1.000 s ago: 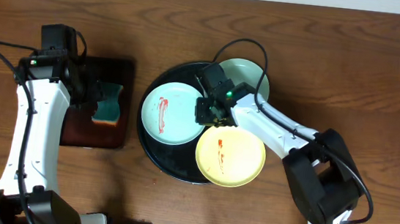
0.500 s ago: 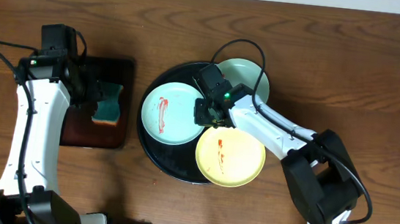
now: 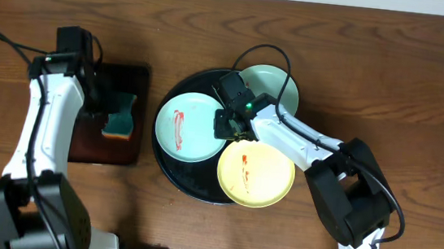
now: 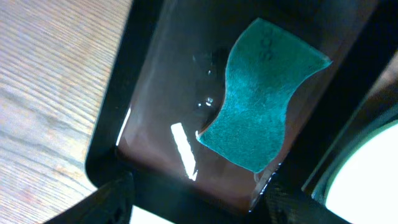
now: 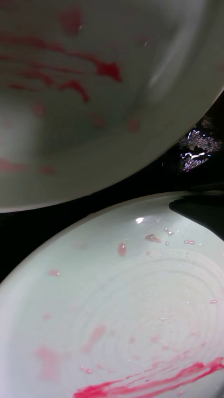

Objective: Clean dirty plates on tray and stack at the side

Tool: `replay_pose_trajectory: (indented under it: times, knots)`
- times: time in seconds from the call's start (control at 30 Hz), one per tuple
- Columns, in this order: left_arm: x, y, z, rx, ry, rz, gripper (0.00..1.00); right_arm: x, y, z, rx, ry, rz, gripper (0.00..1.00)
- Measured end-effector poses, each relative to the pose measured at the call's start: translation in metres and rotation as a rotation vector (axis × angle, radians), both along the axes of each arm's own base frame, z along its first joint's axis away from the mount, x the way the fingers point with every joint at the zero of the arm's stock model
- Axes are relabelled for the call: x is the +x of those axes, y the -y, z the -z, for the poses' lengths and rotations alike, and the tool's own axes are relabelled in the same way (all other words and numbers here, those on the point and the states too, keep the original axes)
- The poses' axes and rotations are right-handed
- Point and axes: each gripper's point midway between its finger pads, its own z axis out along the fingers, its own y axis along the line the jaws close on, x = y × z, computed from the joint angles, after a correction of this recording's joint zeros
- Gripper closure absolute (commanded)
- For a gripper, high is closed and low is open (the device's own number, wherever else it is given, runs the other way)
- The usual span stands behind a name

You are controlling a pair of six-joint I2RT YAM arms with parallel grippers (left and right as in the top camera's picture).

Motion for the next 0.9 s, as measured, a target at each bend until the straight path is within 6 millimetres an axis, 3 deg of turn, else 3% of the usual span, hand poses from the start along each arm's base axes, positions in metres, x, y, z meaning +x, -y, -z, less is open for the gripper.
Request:
replay_pose_trajectory:
  times: [0.17, 0.3, 0.6, 0.8, 0.9]
  knots:
    - [0.003, 0.0, 0.028, -0.013, -0.079, 0.045, 0.36, 0.0, 0.0, 0.0, 0.0, 0.001, -0.001, 0.99]
    - [0.016, 0.006, 0.049, -0.055, -0.086, 0.124, 0.36, 0.0, 0.0, 0.0, -0.001, 0.002, -0.003, 0.99]
    - [0.045, 0.018, 0.067, -0.113, -0.016, 0.279, 0.36, 0.0, 0.0, 0.0, -0.004, 0.006, -0.017, 0.99]
    - [0.04, 0.02, 0.092, -0.14, -0.079, 0.303, 0.36, 0.0, 0.0, 0.0, -0.004, 0.006, -0.017, 0.99]
    - [0.038, 0.022, 0.101, -0.152, -0.103, 0.305, 0.46, 0.0, 0.0, 0.0, -0.004, 0.006, -0.017, 0.99]
